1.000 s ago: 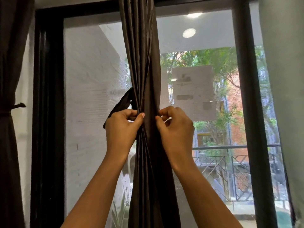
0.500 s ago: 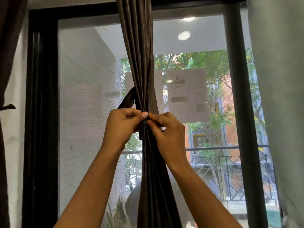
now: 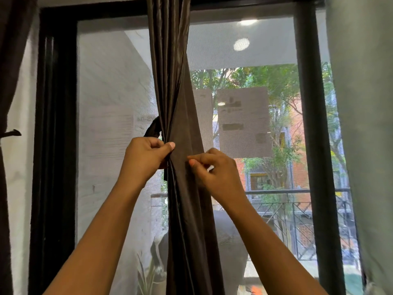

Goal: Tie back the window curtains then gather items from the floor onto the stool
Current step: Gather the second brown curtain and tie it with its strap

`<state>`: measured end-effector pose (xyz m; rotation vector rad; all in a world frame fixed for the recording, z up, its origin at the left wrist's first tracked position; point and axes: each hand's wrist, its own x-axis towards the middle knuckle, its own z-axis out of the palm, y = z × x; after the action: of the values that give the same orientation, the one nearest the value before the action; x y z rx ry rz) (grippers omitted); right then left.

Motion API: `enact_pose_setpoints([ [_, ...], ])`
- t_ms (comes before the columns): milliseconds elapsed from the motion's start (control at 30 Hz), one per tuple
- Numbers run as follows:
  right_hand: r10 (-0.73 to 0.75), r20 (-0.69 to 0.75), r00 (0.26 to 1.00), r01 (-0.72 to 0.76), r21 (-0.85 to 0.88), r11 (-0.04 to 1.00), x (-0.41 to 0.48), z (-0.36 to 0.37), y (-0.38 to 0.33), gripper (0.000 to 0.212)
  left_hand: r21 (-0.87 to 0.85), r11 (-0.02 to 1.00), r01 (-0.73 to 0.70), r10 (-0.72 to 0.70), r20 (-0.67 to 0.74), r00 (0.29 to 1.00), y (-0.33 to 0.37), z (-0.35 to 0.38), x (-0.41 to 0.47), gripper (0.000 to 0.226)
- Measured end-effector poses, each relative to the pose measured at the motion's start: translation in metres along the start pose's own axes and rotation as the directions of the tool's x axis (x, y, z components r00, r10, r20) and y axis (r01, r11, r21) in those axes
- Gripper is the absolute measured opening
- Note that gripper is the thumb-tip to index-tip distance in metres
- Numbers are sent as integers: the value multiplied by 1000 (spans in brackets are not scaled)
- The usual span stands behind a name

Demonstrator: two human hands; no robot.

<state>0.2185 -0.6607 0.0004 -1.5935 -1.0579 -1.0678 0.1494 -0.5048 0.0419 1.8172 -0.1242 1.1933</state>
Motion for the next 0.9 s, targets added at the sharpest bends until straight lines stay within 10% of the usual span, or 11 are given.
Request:
enact_pose_setpoints([
  [100, 294, -157, 943, -288, 62, 956, 6, 12, 19, 25, 85, 996, -27, 31, -42, 999, -5, -9, -1, 23],
  [267, 611, 384, 693, -717, 455, 528, 28, 31, 23, 53, 276, 959, -65, 102, -122, 987, -5, -28, -1, 14],
  [433, 543, 137, 829, -517, 559, 649, 28, 40, 7, 10, 328, 944, -40, 104, -180, 978, -10, -47, 1, 12],
  [633, 337, -228, 913, -296, 197, 935, 7, 40, -41, 6, 300, 952, -55, 104, -152, 983, -13, -53, 0, 14],
  [900, -24, -201, 979, -20, -216, 976, 2, 56, -92, 21, 113, 986, -126, 129, -14, 992, -2, -58, -8, 17],
])
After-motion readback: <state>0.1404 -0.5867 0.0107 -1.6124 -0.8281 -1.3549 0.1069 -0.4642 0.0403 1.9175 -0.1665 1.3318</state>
